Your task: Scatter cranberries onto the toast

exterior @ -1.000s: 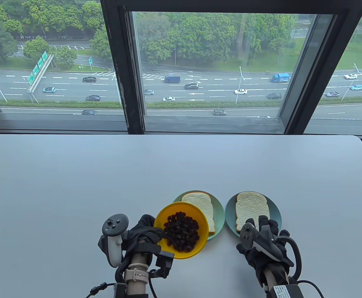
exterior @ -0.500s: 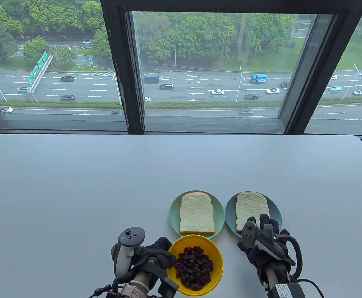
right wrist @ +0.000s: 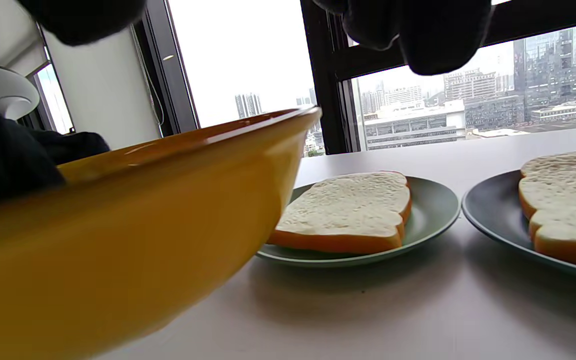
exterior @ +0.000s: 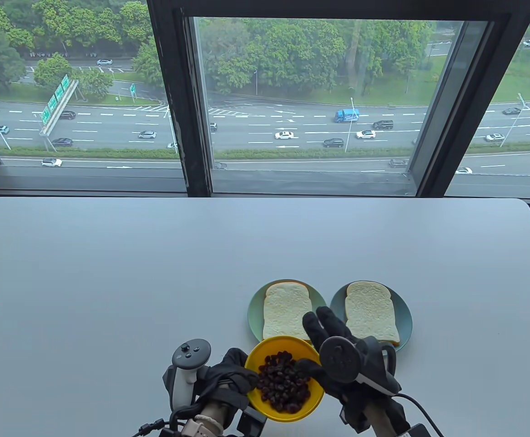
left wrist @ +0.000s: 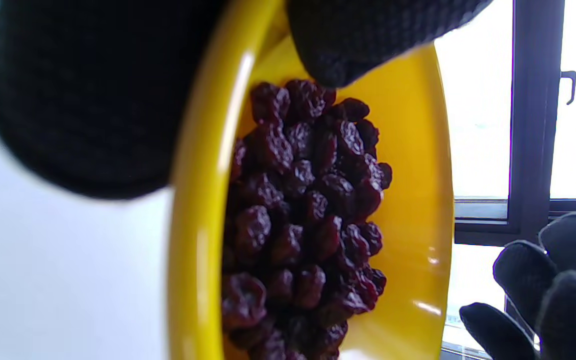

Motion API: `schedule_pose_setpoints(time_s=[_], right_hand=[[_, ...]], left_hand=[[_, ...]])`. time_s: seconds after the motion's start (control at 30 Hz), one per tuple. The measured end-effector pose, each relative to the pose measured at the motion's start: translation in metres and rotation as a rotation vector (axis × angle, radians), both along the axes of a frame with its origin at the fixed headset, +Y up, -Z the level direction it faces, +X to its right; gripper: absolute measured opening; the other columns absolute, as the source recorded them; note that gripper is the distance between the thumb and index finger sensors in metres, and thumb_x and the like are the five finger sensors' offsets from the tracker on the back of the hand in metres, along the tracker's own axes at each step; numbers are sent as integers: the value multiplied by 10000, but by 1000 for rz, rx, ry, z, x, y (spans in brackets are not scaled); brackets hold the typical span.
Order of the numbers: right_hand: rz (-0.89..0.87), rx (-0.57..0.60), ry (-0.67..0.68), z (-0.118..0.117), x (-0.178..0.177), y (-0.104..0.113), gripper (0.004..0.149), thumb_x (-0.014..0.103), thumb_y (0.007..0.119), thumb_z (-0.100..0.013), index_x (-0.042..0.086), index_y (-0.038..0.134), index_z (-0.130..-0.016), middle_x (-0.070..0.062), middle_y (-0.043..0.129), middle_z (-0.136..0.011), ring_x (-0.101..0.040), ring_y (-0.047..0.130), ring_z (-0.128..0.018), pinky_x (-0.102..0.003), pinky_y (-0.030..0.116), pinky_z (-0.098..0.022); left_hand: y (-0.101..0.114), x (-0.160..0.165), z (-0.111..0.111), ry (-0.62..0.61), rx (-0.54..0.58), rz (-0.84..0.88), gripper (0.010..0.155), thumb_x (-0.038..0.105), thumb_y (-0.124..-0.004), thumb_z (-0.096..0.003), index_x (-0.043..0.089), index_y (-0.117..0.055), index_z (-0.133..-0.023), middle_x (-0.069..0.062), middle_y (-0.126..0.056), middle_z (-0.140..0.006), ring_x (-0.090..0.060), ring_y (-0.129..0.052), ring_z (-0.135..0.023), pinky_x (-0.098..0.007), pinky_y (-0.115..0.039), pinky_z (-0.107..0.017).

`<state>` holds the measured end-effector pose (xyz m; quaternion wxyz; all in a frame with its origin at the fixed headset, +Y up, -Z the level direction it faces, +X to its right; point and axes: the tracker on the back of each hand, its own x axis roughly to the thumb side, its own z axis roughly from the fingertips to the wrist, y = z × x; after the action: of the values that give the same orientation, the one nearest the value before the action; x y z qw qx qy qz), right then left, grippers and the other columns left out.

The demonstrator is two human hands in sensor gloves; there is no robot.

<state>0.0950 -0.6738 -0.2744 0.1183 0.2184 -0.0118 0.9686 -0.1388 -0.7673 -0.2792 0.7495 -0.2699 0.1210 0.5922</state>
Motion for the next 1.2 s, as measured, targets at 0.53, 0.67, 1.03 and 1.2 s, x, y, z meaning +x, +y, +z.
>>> schedule_pose_setpoints(time_s=[0.53, 0.67, 1.03, 1.2], right_hand=[[442, -104, 230, -4, -71, -24, 791, 467, 784, -305, 305, 394, -973, -106, 357, -1024, -374, 504, -947, -400, 740, -592], [412, -53, 234, -14, -78, -19, 624, 356, 832, -315, 351, 555, -874, -31, 547, -946, -304, 690, -844, -298, 860, -473], [350, 128, 321, -11, -73, -26, 501, 313, 888, -266, 374, 711, -731, 9, 704, -813, -207, 870, -612, -140, 934, -326], [282, 117, 335, -12, -69, -13, 495, 322, 888, -264, 372, 715, -725, 17, 706, -812, -196, 875, -609, -124, 937, -327]], left_hand=[[-3, 10, 7, 7, -10, 169, 449, 190, -804, -378, 205, -575, -764, -182, -672, -651, -345, -808, -394, -368, -1001, -133], [-5, 9, 8, 19, -45, 231, 450, 179, -798, -377, 187, -571, -766, -198, -666, -644, -353, -800, -380, -369, -996, -117], [-7, 4, 2, 47, -37, 148, 446, 198, -797, -380, 210, -585, -771, -186, -682, -647, -343, -811, -379, -358, -992, -112], [-8, 0, 2, 61, -55, 147, 441, 199, -794, -380, 204, -596, -774, -179, -699, -643, -334, -825, -370, -346, -992, -98]])
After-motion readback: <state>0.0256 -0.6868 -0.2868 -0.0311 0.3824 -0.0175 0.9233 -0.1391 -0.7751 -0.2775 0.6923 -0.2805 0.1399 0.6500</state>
